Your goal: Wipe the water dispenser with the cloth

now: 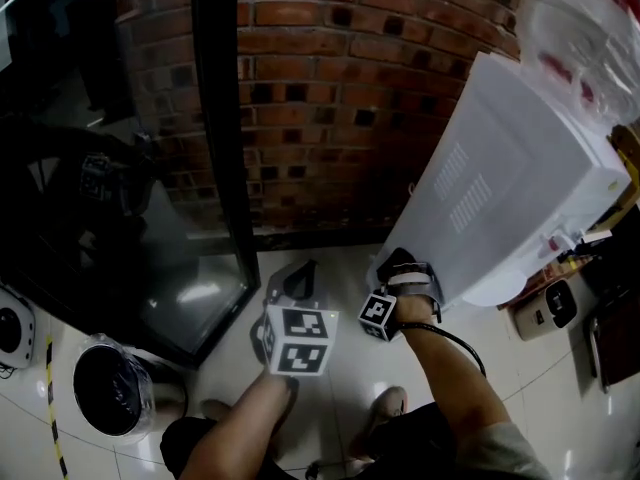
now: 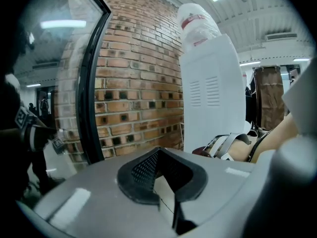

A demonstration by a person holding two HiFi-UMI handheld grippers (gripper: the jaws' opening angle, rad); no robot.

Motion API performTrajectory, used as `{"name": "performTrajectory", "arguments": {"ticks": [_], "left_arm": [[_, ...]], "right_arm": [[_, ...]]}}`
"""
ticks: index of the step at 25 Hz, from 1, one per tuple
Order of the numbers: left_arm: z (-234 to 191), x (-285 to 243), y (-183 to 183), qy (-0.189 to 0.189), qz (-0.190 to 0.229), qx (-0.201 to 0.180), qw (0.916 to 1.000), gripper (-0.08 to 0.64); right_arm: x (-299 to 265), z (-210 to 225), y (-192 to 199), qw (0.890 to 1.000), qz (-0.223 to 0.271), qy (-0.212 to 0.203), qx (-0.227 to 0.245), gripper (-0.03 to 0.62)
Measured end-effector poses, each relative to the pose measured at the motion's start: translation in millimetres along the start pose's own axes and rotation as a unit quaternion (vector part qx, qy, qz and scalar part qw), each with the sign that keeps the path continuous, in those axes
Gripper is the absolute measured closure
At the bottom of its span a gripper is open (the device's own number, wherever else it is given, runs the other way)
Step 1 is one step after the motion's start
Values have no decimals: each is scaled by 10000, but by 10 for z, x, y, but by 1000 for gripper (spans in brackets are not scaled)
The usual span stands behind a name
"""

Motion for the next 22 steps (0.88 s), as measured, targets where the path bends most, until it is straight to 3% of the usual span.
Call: {"name": "performTrajectory", "arguments": {"ticks": [10,18,22], "left_arm": [[-41,-194,404,-117,-440,-32,9990,560],[13,-228,452,-41,-507,-52,9987,560],[-35,-209,403,-112,-459,-14,9989,560]], "right_arm": [[-491,-619,-827,9921,305,-452,1130,525],[-784,-1026,-1243,9842,438,-825,1507,525],[-731,-993,-1262,9853,590,-946,1291,523]]}}
Point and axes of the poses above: the fingertips, and each gripper's own axes: x backward along the fingers, z to its right, y out of its underside, the point moved 1 cm from there along x, backward along the fingers, and after that the axes turned 13 degrees about x, right-handed, at the moved point
